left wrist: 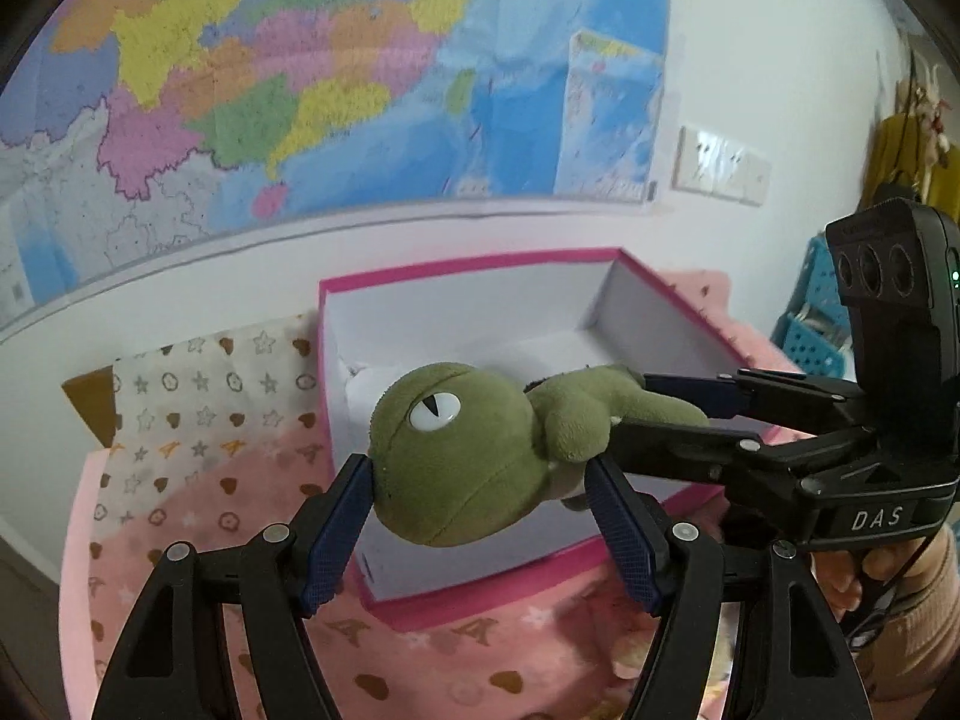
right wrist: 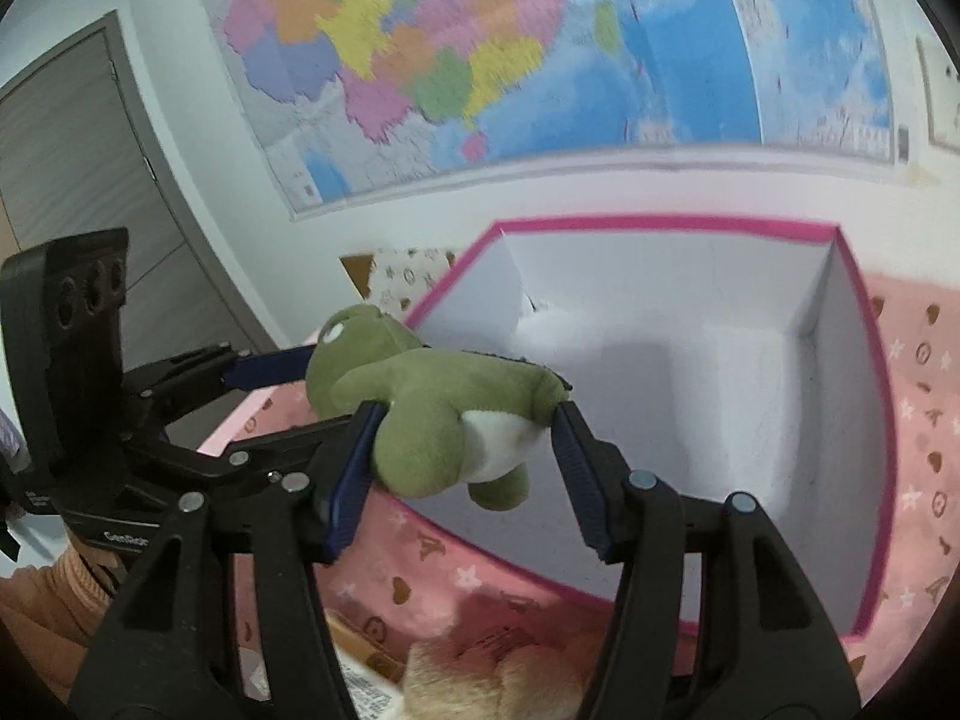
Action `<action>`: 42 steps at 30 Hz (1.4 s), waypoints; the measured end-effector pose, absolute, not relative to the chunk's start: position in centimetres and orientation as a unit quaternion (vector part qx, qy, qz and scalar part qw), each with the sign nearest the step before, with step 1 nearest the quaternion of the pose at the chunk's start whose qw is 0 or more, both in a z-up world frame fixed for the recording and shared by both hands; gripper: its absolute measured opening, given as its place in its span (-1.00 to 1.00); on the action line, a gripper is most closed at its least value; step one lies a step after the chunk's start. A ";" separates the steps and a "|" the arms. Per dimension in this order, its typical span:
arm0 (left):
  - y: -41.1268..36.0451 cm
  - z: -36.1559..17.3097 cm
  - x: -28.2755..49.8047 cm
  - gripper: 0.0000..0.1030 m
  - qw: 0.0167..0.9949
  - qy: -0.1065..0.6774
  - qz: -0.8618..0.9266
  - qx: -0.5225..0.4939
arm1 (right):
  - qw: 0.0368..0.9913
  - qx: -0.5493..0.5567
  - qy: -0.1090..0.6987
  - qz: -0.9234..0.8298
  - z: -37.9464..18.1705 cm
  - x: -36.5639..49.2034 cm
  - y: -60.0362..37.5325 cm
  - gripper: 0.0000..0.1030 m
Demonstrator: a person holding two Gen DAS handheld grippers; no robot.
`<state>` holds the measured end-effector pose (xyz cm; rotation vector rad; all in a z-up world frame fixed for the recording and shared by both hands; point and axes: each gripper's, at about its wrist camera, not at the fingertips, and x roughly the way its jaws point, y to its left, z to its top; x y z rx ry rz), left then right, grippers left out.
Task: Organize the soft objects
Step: 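Carry the frog over the magenta box and release it inside, then reach the right tool to the cotton-swab packet and grasp it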
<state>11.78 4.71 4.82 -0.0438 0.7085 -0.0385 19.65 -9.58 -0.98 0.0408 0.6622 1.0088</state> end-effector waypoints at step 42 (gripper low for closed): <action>4.2 -2.4 -0.8 0.58 0.905 0.402 -0.066 -0.122 | 0.791 -0.004 0.376 0.482 -7.9 7.9 -17.1 0.25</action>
